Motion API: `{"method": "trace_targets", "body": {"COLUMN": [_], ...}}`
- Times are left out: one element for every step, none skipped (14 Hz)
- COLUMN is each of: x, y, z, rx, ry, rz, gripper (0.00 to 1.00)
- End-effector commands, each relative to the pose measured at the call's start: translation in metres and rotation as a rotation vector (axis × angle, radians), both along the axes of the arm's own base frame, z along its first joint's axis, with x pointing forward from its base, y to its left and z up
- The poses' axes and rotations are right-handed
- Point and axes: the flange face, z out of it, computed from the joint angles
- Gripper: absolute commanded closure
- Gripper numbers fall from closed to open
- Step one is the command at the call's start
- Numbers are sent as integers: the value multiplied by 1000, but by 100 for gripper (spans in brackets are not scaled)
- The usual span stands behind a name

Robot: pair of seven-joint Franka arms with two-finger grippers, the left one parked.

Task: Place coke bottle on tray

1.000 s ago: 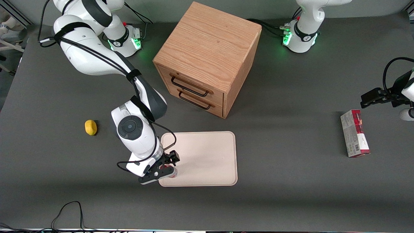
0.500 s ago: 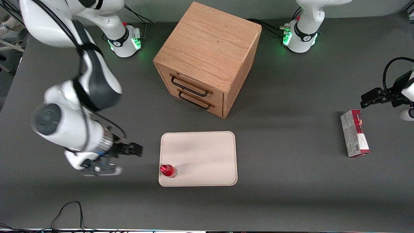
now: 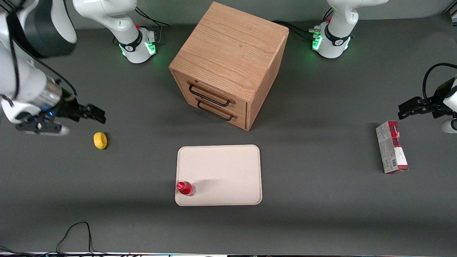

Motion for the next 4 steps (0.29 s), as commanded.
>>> {"method": "trace_targets", "body": {"x": [-22, -21, -19, -14], "y": [-8, -8, -10, -14], "z": [16, 19, 20, 24], "rx": [15, 10, 9, 10], "ry": [-4, -6, -6, -15], "rz": [36, 28, 23, 14], "gripper": [0, 0, 0, 0]}}
